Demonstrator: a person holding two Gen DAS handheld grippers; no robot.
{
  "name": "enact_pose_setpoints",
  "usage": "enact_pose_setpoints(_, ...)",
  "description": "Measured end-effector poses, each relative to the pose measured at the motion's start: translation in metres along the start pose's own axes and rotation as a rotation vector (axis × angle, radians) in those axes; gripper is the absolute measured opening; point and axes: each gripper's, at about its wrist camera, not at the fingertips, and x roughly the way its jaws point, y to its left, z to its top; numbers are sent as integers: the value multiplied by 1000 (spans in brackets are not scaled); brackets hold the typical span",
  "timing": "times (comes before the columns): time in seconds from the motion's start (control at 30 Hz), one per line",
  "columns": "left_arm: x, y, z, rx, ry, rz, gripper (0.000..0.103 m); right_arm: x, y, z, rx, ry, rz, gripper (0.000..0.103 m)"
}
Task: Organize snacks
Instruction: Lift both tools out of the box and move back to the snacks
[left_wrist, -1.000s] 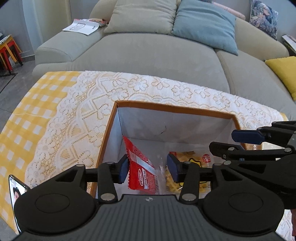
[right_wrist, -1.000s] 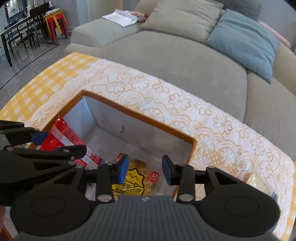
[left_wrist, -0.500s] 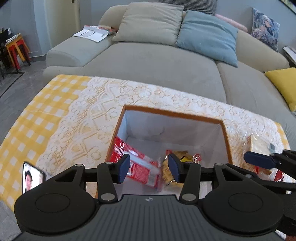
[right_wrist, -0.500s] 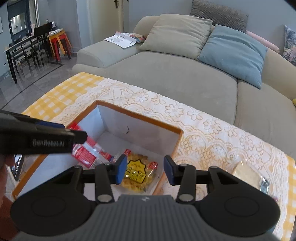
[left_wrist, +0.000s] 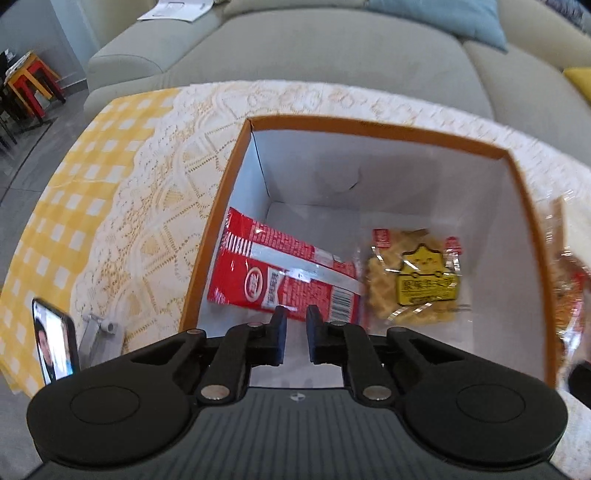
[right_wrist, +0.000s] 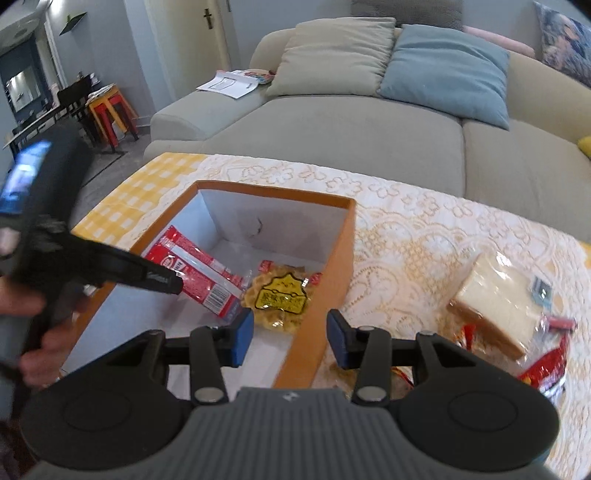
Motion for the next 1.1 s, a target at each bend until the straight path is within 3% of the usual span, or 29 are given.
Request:
enact_pose_setpoints(0.4, 63, -19, 19, 52, 123, 57, 15, 6, -26, -9, 78, 11, -18, 43)
enact_pose_setpoints(0.53, 60, -22, 17, 61, 102, 52, 15, 13, -31, -11, 81, 30, -20, 43)
enact_pose_setpoints(0.7, 27, -24, 2, 49, 47, -7, 20, 16, -34, -14, 86, 34, -18, 43)
enact_pose_setpoints(1.03, -76, -58, -32, 122, -158, -93, 52, 0, -47, -26, 83, 42, -52, 44)
enact_pose_setpoints(1.1, -94, -72, -41, 159, -196, -99, 56, -6, -51, -29, 88, 43, -63, 54)
